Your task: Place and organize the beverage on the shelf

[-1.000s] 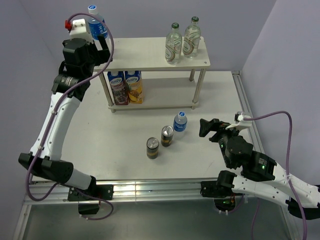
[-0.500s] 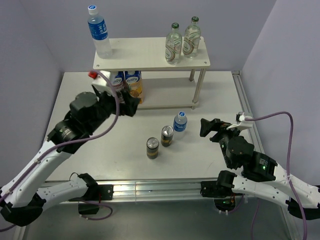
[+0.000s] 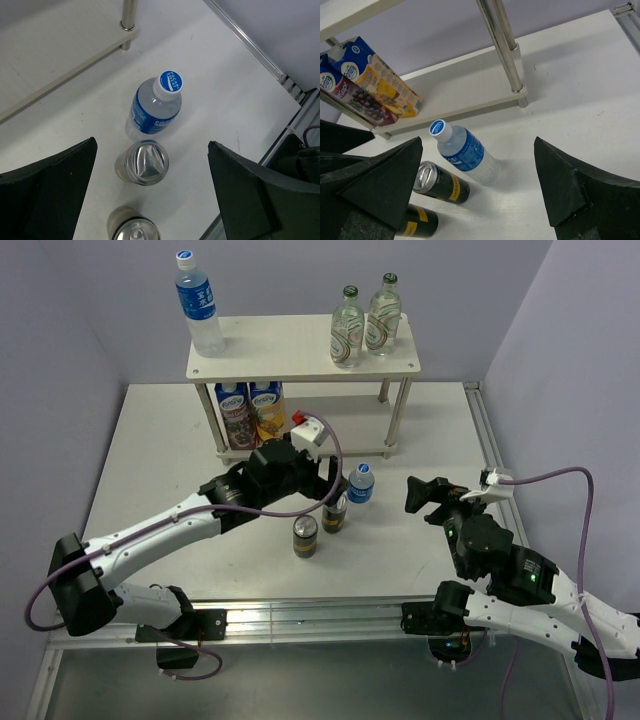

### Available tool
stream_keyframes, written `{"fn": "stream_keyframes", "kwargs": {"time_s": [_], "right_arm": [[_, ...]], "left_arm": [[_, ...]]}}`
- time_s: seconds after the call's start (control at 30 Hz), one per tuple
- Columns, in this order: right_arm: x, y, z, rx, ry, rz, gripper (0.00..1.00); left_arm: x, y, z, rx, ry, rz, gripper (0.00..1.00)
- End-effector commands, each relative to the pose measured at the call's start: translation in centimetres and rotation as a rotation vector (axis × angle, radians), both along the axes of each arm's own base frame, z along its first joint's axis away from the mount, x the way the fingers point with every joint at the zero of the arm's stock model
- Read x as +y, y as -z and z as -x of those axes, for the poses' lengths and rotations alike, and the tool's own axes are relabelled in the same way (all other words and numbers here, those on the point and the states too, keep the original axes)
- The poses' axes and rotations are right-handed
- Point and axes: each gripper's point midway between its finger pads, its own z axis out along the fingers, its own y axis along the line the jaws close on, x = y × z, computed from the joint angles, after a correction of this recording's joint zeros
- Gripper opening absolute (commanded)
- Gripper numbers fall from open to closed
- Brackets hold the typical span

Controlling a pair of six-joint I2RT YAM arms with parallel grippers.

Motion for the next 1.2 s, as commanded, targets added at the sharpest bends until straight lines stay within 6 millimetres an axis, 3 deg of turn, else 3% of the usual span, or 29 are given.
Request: {"fn": "stream_keyframes", "kwargs": {"time_s": [0.0,0.17,0.5,0.87,1.17], "right_arm": [[-0.8,-0.3,0.1,-0.01,0.03,-0.028,0.99],[-0.8,-0.1,0.1,-0.009,0.035,-0.031,0.99],[-0.9,-0.1,0.1,-0.012,0.036,-0.038,0.99],[-0.9,0.0,0.2,-0.01,0.035,-0.042,0.99],[-0.9,0.0,0.1,-0.012,0.037,-0.042,0.99]], "left_arm": [[-1.9,-3.8,-1.4,-0.094,0.007,0.081,0.99],[-3.5,-0.7,-1.7,-0.093,0.027,0.024,0.99],[-5.6,1.3,-2.5,-0.121,0.061,0.015,0.99],[-7.4,5.7,-3.3,-0.076,0.078,-0.064,0.99],[-8.5,7.0,-4.2,-0.07,0.068,-0.082,0.99]]}}
